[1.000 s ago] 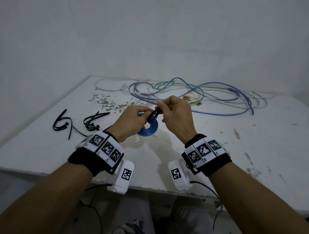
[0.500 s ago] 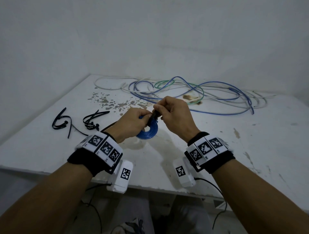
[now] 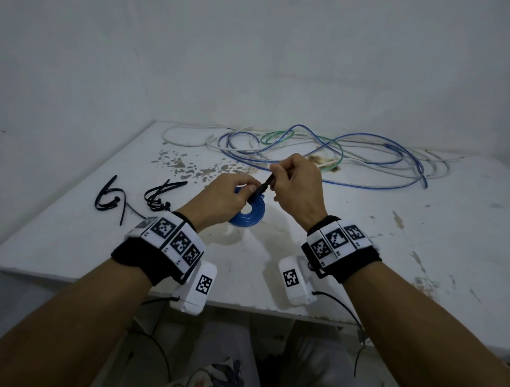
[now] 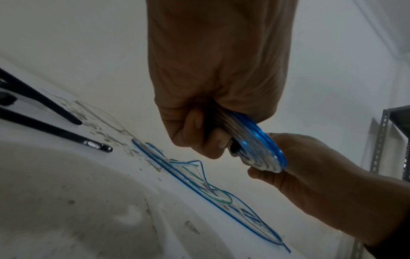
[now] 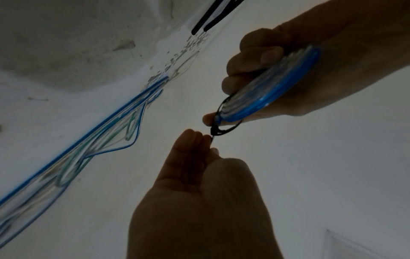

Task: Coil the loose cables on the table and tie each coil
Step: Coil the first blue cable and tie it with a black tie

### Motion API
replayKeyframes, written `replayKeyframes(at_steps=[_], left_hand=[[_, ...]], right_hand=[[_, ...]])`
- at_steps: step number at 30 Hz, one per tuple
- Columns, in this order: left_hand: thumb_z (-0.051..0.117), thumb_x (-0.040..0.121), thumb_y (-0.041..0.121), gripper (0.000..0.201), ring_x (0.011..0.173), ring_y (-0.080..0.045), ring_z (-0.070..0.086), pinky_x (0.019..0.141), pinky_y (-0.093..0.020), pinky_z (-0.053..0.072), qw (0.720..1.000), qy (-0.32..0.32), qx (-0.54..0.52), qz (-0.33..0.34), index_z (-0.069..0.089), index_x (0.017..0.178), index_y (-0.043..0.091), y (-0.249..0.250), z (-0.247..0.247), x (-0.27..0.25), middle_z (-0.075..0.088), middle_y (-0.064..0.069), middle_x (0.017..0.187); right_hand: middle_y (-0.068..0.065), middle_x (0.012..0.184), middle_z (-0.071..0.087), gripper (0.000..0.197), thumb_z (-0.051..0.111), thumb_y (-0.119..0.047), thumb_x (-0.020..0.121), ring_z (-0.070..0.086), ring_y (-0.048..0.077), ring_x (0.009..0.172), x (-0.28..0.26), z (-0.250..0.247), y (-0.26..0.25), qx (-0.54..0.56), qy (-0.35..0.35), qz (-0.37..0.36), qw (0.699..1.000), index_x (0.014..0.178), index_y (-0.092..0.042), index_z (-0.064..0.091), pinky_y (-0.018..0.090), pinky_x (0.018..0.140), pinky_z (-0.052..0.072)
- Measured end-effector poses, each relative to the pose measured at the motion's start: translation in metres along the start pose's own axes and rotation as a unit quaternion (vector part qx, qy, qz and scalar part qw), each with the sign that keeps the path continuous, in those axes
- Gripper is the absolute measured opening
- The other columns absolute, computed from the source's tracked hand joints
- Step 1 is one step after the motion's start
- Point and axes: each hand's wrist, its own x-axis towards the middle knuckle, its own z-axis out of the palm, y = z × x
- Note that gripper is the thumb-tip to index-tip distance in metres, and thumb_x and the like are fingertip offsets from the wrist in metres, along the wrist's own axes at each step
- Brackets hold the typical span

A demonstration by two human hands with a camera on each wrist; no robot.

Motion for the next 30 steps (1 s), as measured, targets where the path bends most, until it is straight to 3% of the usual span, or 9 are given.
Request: replayKeyframes(at_steps=[3, 5, 8, 12, 18, 22, 24, 26, 30], left_hand=[[0.044, 0.104, 0.02, 0.028, 0.062, 0.003, 0.056, 0.066, -0.016, 0.045, 1.0, -0.017, -0.023, 0.003, 0.065, 0.118, 0.031, 0.001, -0.001, -0.001, 0.067, 0.015, 0.091], [0.043, 0.104, 0.016, 0.03, 0.075, 0.001, 0.059, 0.071, -0.022, 0.048, 0.999, -0.022, -0.038, 0.007, 0.071, 0.113, 0.024, 0.0, -0.001, -0.002, 0.069, 0.01, 0.098], [0.042, 0.104, 0.015, 0.031, 0.079, -0.005, 0.059, 0.071, -0.021, 0.046, 0.999, -0.018, -0.026, 0.018, 0.072, 0.108, 0.02, 0.001, 0.0, -0.002, 0.068, 0.007, 0.098], [0.042, 0.104, 0.016, 0.03, 0.062, 0.006, 0.055, 0.059, -0.006, 0.037, 0.999, -0.003, 0.018, 0.031, 0.072, 0.102, 0.017, 0.002, 0.004, -0.009, 0.064, 0.011, 0.082], [0.041, 0.104, 0.012, 0.029, 0.048, 0.009, 0.05, 0.048, -0.007, 0.033, 0.999, 0.009, 0.023, 0.04, 0.07, 0.099, 0.008, -0.001, 0.0, -0.021, 0.053, 0.014, 0.066], [0.042, 0.104, 0.015, 0.029, 0.047, 0.0, 0.047, 0.052, -0.016, 0.035, 0.999, -0.004, 0.027, 0.033, 0.069, 0.093, 0.01, -0.003, -0.005, -0.021, 0.052, 0.012, 0.062], [0.042, 0.104, 0.018, 0.03, 0.053, -0.007, 0.046, 0.056, -0.024, 0.039, 0.999, -0.017, 0.032, 0.017, 0.069, 0.09, 0.015, -0.009, -0.009, -0.021, 0.054, 0.008, 0.063], [0.042, 0.104, 0.017, 0.03, 0.055, -0.009, 0.045, 0.055, -0.023, 0.039, 1.0, -0.011, 0.001, -0.02, 0.069, 0.091, 0.019, -0.016, -0.016, -0.018, 0.053, 0.007, 0.063], [0.046, 0.1, 0.006, 0.023, 0.048, -0.012, 0.042, 0.042, -0.02, 0.03, 0.976, 0.082, -0.143, -0.143, 0.068, 0.092, 0.008, -0.039, -0.053, -0.015, 0.055, 0.0, 0.059]], right_hand=[[0.01, 0.072, 0.066, 0.022, 0.059, -0.025, 0.093, 0.065, 0.032, 0.069, 0.005, -0.001, -0.004, -0.003, 0.011, 0.007, 1.0, 0.075, -0.014, 0.052, 0.052, 0.064, 0.057], [0.01, 0.073, 0.065, 0.023, 0.059, -0.023, 0.093, 0.065, 0.033, 0.069, 0.009, -0.003, -0.007, -0.01, 0.015, 0.007, 1.0, 0.074, -0.016, 0.05, 0.052, 0.065, 0.057], [0.013, 0.073, 0.065, 0.024, 0.06, -0.019, 0.093, 0.066, 0.033, 0.064, 0.013, -0.003, -0.007, -0.018, 0.027, 0.021, 0.999, 0.073, -0.013, 0.049, 0.051, 0.063, 0.057], [0.009, 0.068, 0.059, 0.02, 0.06, -0.013, 0.093, 0.065, 0.026, 0.051, 0.01, 0.002, -0.005, -0.012, 0.014, 0.069, 0.997, 0.077, -0.005, 0.052, 0.04, 0.049, 0.058], [0.011, 0.067, 0.06, 0.022, 0.062, -0.014, 0.09, 0.067, 0.033, 0.06, 0.014, 0.016, -0.006, -0.053, -0.017, 0.052, 0.997, 0.072, -0.007, 0.052, 0.051, 0.057, 0.058], [0.006, 0.058, 0.056, 0.028, 0.062, -0.011, 0.09, 0.067, 0.031, 0.054, 0.016, 0.023, -0.009, -0.066, -0.043, 0.051, 0.996, 0.067, -0.01, 0.048, 0.051, 0.056, 0.057], [0.008, 0.059, 0.057, 0.027, 0.062, -0.012, 0.091, 0.067, 0.028, 0.051, 0.015, 0.027, -0.009, -0.066, -0.054, 0.06, 0.995, 0.068, -0.009, 0.048, 0.05, 0.054, 0.058], [0.015, 0.065, 0.061, 0.022, 0.06, -0.011, 0.093, 0.065, 0.019, 0.046, 0.018, 0.03, -0.01, -0.046, -0.074, 0.072, 0.994, 0.074, -0.006, 0.051, 0.048, 0.051, 0.058], [0.018, 0.067, 0.064, 0.021, 0.058, -0.009, 0.096, 0.06, 0.01, 0.043, 0.035, 0.041, -0.023, 0.061, -0.053, 0.096, 0.992, 0.077, -0.001, 0.057, 0.037, 0.05, 0.058]])
